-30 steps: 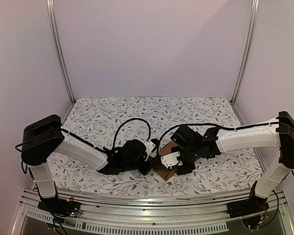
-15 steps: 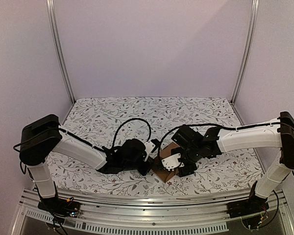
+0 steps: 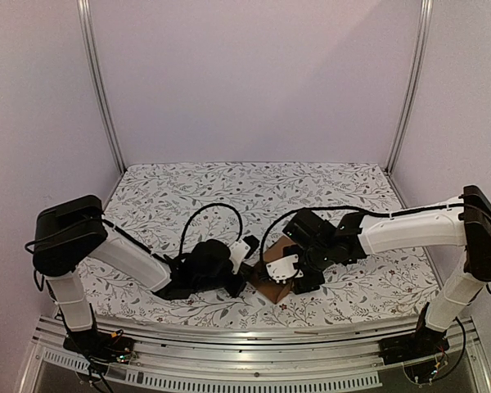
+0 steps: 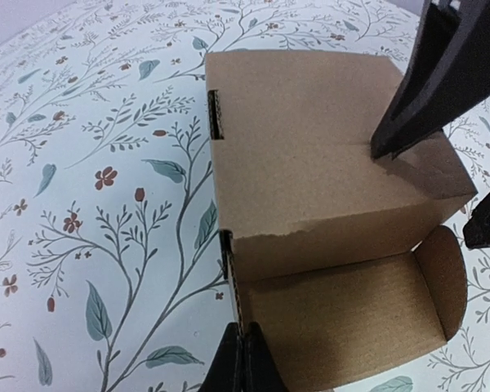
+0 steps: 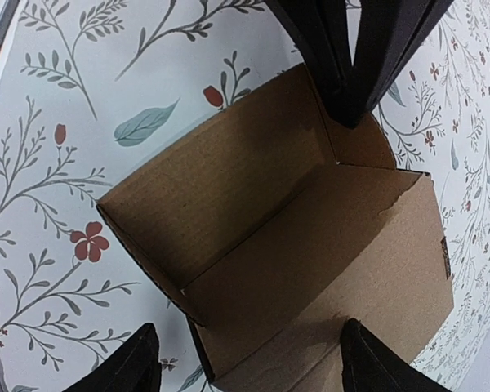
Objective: Fold the paper box
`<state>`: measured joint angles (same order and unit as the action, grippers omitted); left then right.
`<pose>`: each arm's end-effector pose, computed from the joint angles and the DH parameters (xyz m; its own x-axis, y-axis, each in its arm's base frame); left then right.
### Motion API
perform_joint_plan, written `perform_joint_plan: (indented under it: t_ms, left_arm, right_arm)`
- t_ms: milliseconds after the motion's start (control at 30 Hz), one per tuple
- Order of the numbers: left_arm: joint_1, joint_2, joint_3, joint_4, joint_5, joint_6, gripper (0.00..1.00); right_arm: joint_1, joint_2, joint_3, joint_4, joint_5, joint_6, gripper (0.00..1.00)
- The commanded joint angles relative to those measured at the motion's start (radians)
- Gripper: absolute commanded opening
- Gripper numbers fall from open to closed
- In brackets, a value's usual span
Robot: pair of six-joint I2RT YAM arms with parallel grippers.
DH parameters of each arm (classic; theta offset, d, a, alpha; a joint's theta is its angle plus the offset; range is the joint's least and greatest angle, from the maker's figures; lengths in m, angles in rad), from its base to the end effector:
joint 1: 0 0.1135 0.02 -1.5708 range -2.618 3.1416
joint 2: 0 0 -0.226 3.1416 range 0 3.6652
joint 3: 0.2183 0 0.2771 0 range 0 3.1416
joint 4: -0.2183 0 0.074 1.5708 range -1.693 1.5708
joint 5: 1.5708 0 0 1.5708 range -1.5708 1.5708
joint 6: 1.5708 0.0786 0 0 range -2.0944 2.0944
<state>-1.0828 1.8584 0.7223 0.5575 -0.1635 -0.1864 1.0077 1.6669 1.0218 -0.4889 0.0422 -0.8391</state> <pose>0.1892 -0.3291 0.0272 -0.4016 0.3666 -0.8392 0.7461 0.6624 -0.0677 0.1942 0.3013 0.0855 0.2983 -0.9200 -0.2542 -0.9180 -0.2037 -0.3403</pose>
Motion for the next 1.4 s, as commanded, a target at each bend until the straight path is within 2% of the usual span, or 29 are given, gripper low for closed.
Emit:
perform_joint_plan:
  t_ms: [0,367,600,867,1067,1367]
  left_arm:
    - [-0.008,0.013,-0.049,0.193,0.033,0.02,0.0]
    - [-0.022,0.058,-0.117,0.35,-0.008,0.022,0.0]
    - [-0.035,0.065,-0.127,0.38,-0.025,0.018,0.0]
    - [-0.045,0.021,-0.119,0.339,-0.041,0.031,0.0]
    - [-0.05,0.013,-0.103,0.309,-0.047,0.035,0.0]
    - [-0.059,-0.004,-0.087,0.276,-0.058,0.041,0.0]
  right_arm:
    - [-0.008,0.078,-0.056,-0.119,-0.055,0.029,0.74]
    - [-0.036,0.093,-0.04,-0.131,-0.086,0.034,0.77]
    - [-0.043,0.103,0.09,-0.267,-0.217,0.18,0.8]
    - [-0.047,0.167,0.171,-0.318,-0.247,0.307,0.74]
    - [-0.046,0.221,0.219,-0.324,-0.211,0.378,0.66]
    - [-0.035,0.27,0.227,-0.321,-0.08,0.395,0.65]
